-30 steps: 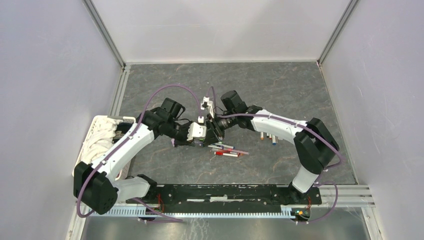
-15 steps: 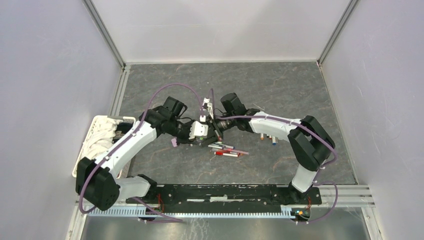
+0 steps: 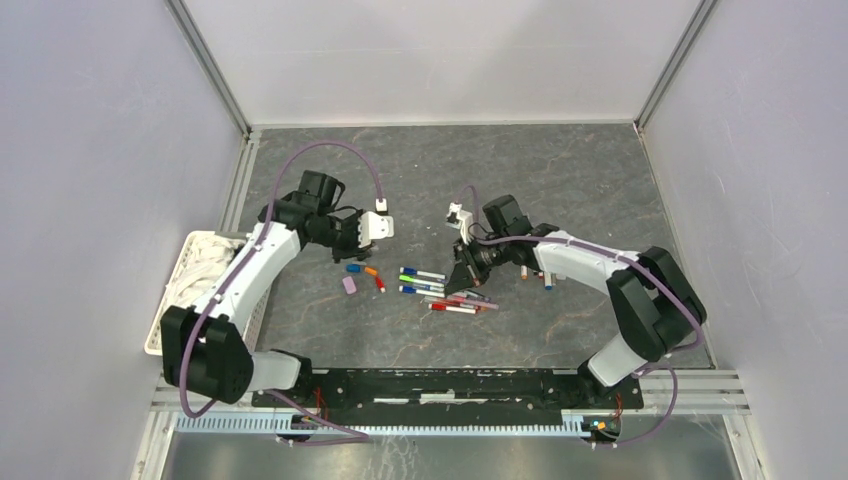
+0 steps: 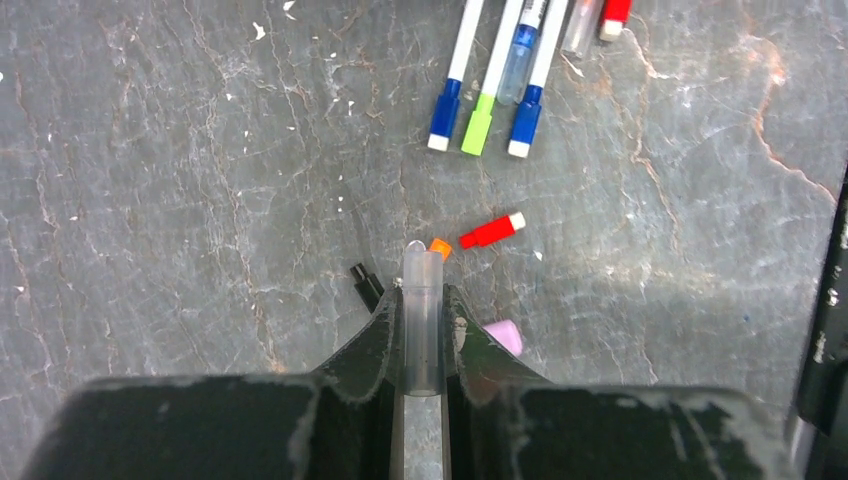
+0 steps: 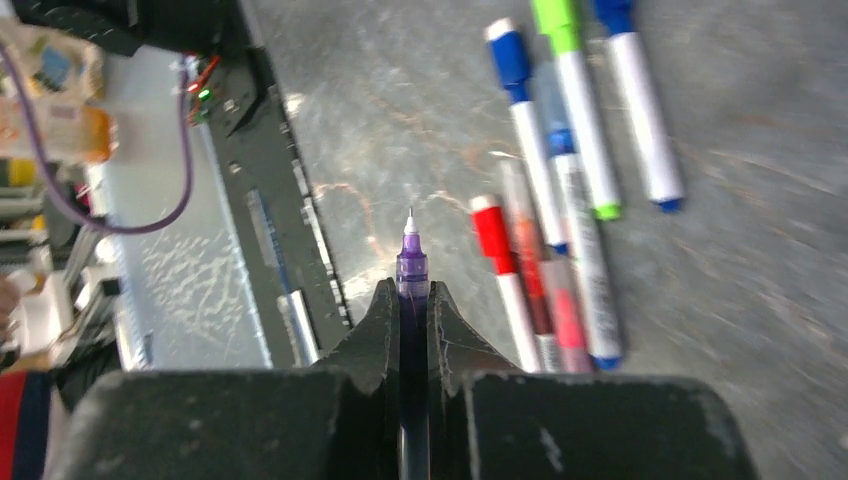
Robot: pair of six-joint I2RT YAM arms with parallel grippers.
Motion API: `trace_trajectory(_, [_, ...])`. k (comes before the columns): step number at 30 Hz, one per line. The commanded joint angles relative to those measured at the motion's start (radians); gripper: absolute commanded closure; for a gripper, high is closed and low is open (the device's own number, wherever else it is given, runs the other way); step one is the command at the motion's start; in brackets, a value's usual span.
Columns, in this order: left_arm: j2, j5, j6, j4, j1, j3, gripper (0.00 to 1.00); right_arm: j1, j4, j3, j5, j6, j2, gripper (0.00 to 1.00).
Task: Open the pen caps
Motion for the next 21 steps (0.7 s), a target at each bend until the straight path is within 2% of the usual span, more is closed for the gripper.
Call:
trace_trajectory(1, [0.035, 0.026, -0.147, 0.239, -0.007, -0.095, 0.98, -0.087, 0.028, -0.013, 0.23, 0.035, -0.096, 1.0])
trace_trajectory(5, [0.115, -0.065, -0.266, 0.438, -0.034, -0.168, 0.98, -0.162, 0.047, -0.077, 0.541, 0.101, -0.189, 1.0])
trace_trajectory(8, [0.188, -0.142, -0.325, 0.516, -0.047, -0.173, 0.97, -0.184, 0.052, -0.111, 0.747, 0.11, -0.25, 1.0])
trace_trajectory(10, [0.237, -0.178, -0.349, 0.539, -0.05, -0.163, 0.95, -0.197, 0.057, -0.124, 0.832, 0.112, -0.265, 1.0])
trace_trajectory(14, [0.291, -0.212, -0.384, 0.521, -0.069, -0.148, 0.79, -0.227, 0.078, -0.135, 0.974, 0.115, -0.244, 1.0])
trace_trajectory(19, [0.244, -0.196, -0.397, 0.485, -0.088, -0.16, 0.6, -0.252, 0.148, -0.157, 1.07, 0.122, -0.199, 0.98])
trace_trajectory(21, [0.218, -0.171, -0.404, 0.444, -0.088, -0.143, 0.48, -0.255, 0.174, -0.155, 1.09, 0.124, -0.177, 0.98])
